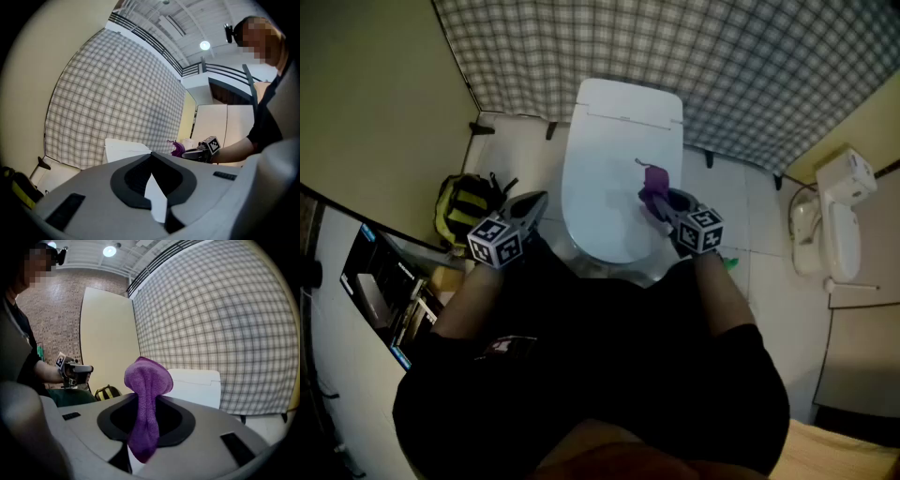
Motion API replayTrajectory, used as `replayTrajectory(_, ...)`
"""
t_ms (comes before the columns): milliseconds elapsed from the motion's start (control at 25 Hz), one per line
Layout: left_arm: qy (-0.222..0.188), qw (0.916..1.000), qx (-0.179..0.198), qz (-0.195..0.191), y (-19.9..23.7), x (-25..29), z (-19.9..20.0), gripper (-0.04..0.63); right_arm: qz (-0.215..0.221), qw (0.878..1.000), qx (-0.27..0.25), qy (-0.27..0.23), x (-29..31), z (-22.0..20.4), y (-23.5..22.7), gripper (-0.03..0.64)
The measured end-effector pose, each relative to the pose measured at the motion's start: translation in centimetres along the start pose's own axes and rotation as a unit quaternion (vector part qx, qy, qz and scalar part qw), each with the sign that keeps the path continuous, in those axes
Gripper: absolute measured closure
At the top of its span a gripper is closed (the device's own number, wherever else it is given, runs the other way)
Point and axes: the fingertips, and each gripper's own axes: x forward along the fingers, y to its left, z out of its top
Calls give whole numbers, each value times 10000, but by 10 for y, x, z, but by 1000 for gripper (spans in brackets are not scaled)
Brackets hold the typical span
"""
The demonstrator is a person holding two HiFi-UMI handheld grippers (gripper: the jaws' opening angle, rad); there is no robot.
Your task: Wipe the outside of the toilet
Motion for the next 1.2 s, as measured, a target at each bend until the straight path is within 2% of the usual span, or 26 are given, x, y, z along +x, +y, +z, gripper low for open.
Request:
replayTrajectory(200, -327, 9994, 81, 89, 47, -1, 35, 603, -252, 9965, -783, 169, 71, 59, -37, 512)
replayTrajectory(360, -417, 9990, -154, 73, 78, -14, 66, 603, -539, 9903, -1143, 585, 137, 115, -59, 512)
replayTrajectory(480, -297, 9993, -225, 62, 98, -20, 71, 603, -776, 9799, -1515, 1044, 199, 142, -84, 512)
replayTrajectory(640, -248, 9994, -240, 84, 124, -16, 44, 603, -876, 9582, -2238, 1551, 301, 148, -122, 512)
replayTrajectory(760, -358, 9984, -387, 190, 146, -34, 35, 603, -1062, 9323, -2789, 2043, 356, 149, -143, 512)
replayTrajectory(840, -396, 9978, -402, 342, 161, -53, 28, 603, -1256, 9100, -3185, 2337, 386, 152, -153, 512)
replayTrajectory(920, -350, 9968, -487, 526, 177, -73, 19, 603, -1472, 8818, -3630, 2627, 411, 156, -160, 512)
replayTrajectory(1080, -330, 9922, -892, 808, 210, -104, 3, 603, -1754, 8223, -4400, 3154, 449, 152, -176, 512)
replayTrajectory(1200, -333, 9894, -1096, 888, 225, -116, -12, 603, -1865, 7919, -4714, 3404, 464, 148, -184, 512)
